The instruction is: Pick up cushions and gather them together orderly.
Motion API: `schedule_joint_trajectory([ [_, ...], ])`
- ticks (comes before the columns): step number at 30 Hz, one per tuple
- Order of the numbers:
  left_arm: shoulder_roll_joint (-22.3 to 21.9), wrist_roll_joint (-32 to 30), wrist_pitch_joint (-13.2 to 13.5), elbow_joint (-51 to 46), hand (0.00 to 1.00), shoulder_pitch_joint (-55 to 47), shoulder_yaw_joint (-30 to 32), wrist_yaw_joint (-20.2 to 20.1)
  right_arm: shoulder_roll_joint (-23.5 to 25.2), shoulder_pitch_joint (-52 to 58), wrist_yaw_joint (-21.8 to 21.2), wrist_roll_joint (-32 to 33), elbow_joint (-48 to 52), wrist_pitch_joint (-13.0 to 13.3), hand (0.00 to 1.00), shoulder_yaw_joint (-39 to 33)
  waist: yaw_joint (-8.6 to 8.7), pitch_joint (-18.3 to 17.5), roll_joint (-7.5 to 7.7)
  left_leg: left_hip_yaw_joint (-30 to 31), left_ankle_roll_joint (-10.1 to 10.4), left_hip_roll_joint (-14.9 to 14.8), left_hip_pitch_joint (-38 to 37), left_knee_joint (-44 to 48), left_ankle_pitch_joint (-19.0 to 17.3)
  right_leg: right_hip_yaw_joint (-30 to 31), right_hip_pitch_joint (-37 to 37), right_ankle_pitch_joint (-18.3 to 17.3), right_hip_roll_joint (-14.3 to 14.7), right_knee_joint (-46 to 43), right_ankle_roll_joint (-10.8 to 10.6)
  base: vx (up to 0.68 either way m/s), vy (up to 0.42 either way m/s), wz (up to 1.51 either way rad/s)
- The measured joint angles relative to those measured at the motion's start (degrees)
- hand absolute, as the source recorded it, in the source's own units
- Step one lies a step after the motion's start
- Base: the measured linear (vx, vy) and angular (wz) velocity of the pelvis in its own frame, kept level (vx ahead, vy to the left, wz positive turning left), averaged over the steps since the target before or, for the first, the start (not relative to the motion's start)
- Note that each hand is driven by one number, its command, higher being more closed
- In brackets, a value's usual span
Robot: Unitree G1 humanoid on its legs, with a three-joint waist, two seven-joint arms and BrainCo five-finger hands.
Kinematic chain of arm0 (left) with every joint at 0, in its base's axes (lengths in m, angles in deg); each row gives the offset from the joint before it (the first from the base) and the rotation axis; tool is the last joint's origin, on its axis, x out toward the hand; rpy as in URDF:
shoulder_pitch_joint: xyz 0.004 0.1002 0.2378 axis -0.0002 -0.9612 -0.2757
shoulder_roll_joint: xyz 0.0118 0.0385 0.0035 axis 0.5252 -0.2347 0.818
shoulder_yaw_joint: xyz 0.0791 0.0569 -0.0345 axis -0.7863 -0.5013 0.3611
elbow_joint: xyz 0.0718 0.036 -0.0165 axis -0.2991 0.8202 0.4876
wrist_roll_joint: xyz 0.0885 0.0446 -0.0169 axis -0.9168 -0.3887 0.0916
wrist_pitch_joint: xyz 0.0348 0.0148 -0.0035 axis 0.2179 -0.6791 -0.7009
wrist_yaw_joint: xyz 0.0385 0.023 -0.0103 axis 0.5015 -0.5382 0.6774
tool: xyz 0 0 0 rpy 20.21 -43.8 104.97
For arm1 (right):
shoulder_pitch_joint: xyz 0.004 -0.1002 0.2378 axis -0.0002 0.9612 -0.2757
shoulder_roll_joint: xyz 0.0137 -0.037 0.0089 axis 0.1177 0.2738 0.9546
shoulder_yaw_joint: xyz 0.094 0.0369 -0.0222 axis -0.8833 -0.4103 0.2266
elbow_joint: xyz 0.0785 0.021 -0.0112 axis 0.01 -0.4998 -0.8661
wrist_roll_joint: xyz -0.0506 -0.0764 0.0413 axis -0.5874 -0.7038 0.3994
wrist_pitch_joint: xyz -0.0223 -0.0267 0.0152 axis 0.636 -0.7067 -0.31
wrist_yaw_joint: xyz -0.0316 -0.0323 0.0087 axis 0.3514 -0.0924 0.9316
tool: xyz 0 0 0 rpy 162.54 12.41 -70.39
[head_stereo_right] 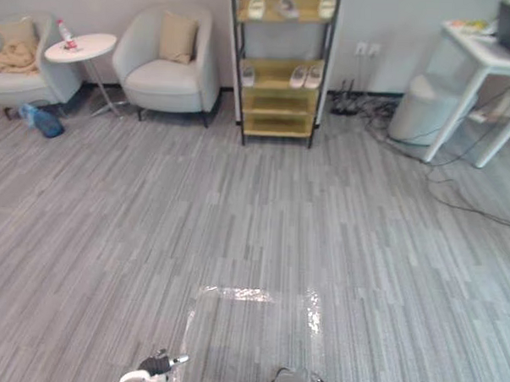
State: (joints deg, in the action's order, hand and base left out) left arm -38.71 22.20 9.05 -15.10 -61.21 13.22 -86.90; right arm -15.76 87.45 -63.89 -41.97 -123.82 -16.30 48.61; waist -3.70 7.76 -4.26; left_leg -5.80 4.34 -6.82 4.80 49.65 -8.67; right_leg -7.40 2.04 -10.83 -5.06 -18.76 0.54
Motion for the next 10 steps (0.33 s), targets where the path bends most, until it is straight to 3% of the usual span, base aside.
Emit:
schedule_joint_trajectory([
  [3,0.37,-0.01,0.21,-0.17,0.00,-0.05,-0.37,-0.03,0.56,-0.29,0.06,0.38,0.38,0.12,0.00,-0.05,-0.05,-0.01,0.20,-2.10,-0.42,-0.36,1.34,-3.91,-2.48,-0.34,-4.60,-0.34,-0.29,3.58,0.09,0.23,-0.109,-0.05],
  [4,0.52,-0.02,0.19,-0.17,0.00,0.03,-0.50,-0.01,0.92,-0.73,0.11,0.54,0.48,0.14,0.00,-0.09,0.01,0.08,0.45,-3.17,-0.05,0.22,1.33,-11.28,-2.75,-0.43,-6.39,-0.35,-0.63,5.33,-0.15,0.26,-0.050,0.01],
  [6,0.71,-0.05,0.21,-0.19,0.00,0.14,-1.79,0.04,1.35,-0.47,0.08,0.55,0.48,0.13,0.00,-0.21,0.16,0.05,0.77,-2.31,0.14,2.45,0.49,-27.44,-0.75,-1.07,-7.79,-1.08,-0.95,6.15,-1.40,0.27,0.030,0.09],
  [7,0.79,-0.02,0.21,-0.06,0.00,0.09,-2.47,0.09,1.39,-0.18,0.10,0.51,0.44,0.03,0.00,-0.53,0.15,-0.13,0.33,0.39,-0.93,3.43,0.29,-34.36,5.99,-1.16,-7.97,-2.38,-0.13,5.42,-2.68,0.26,0.106,0.04],
  [9,1.27,-0.07,0.09,0.10,0.00,0.27,-2.48,0.01,2.21,-0.16,0.20,0.49,0.44,-0.01,0.00,-0.75,0.20,-0.14,1.26,0.25,-0.52,3.59,-1.37,-36.00,4.19,-0.85,-8.21,-3.40,-0.52,4.29,-3.66,0.24,0.114,0.05],
  [10,2.10,-0.04,0.10,0.13,0.00,0.23,-2.43,0.11,2.52,0.36,0.18,0.47,0.46,-0.06,0.00,-0.60,0.19,-0.37,2.86,-0.09,-0.68,4.78,-2.61,-37.57,4.28,-0.86,-8.16,-3.76,-1.92,3.20,-4.27,0.15,0.066,0.07],
])
